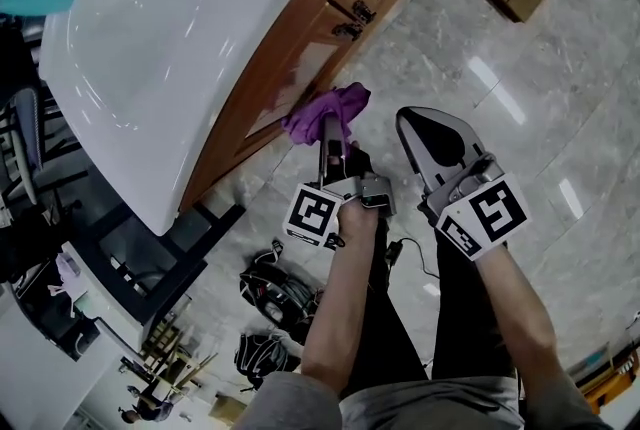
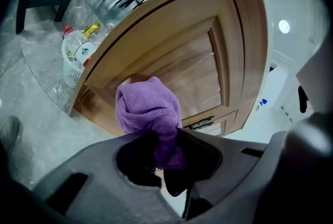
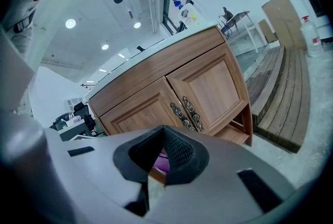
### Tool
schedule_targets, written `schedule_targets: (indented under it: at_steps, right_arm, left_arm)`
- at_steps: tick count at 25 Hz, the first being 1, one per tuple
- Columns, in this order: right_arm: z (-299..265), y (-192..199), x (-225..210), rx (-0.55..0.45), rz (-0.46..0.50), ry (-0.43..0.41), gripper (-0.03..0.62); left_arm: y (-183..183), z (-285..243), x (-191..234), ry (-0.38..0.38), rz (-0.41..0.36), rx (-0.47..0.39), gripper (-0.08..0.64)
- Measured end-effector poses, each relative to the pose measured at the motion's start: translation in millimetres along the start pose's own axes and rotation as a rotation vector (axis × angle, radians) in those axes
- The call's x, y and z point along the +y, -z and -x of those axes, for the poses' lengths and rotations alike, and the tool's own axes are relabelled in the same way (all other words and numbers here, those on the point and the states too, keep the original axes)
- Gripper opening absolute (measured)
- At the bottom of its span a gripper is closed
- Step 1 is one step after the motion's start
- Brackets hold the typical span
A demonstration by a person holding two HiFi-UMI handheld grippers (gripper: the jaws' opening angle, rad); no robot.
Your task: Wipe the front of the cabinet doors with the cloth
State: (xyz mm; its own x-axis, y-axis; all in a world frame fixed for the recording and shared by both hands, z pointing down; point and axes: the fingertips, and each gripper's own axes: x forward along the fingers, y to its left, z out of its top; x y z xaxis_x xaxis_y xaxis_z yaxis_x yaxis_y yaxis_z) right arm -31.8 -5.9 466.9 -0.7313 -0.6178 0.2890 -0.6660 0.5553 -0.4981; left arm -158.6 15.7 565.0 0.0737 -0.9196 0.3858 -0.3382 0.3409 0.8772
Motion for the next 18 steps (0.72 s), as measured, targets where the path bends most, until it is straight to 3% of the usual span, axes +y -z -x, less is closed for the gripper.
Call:
schedule_targets:
  at_steps: [10,18]
  right_arm:
    - [10.3,-34.1,2.5,-0.02,-0.007,-0.012,0.009]
    - [11.2,-51.2,-13.1,-0.037,-0.164,-0.015,0.009]
  left_arm:
    - [-2.2,21.0,-66.2,0.063,0.026,-0.033,0.077]
    - [-5.0,21.7,-105.2,0.103,0.015,-0.052,0.077]
